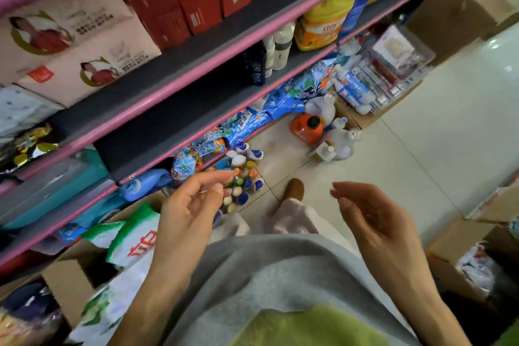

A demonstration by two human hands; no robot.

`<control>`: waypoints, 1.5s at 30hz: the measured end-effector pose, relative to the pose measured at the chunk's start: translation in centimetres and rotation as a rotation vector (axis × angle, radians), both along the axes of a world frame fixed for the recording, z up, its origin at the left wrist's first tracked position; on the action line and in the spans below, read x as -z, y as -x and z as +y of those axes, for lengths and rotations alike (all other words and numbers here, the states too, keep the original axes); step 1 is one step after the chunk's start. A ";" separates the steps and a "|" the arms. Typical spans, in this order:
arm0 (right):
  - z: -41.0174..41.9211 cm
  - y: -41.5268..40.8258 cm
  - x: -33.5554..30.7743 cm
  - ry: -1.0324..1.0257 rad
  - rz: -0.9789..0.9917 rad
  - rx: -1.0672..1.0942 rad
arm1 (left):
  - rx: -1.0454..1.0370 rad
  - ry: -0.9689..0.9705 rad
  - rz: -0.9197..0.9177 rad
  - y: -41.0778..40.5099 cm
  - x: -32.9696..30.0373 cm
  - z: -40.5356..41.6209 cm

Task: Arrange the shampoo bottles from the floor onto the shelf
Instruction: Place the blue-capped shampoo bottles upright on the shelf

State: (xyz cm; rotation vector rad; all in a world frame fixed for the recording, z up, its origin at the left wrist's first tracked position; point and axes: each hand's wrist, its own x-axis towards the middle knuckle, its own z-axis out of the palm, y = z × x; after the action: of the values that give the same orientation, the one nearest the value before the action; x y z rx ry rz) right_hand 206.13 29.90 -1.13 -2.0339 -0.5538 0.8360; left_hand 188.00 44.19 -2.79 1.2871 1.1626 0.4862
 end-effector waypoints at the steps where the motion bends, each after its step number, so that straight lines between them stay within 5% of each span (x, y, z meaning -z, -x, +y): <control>1: 0.7 -1.1 -0.1 0.003 0.002 -0.034 | -0.026 0.004 -0.004 -0.7 0.0 -0.1; 12: 7.1 -6.4 1.7 0.074 -0.027 -0.517 | -0.390 -0.002 0.084 -2.0 1.8 -3.2; 22: 10.9 0.1 10.6 0.091 0.019 -0.648 | -0.417 0.064 0.157 4.1 11.8 -3.3; 27: 12.5 2.1 20.7 0.206 0.027 -0.782 | -0.464 0.191 0.140 3.6 23.6 -3.3; 34: 15.5 2.8 39.7 0.334 -0.084 -0.984 | -0.315 0.265 0.417 2.4 43.8 -2.4; 38: 16.0 1.5 52.1 0.493 -0.170 -1.076 | -0.284 0.365 0.427 1.1 53.5 -2.1; 45: 15.3 -2.1 69.4 0.638 -0.499 -1.410 | -0.243 0.185 0.387 -3.0 65.2 -1.4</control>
State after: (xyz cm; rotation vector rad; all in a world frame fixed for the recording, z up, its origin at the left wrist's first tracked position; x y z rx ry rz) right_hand 208.20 45.18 -70.57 -2.2230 -2.3993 1.3676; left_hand 191.04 42.84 -68.00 1.1116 1.6613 0.3013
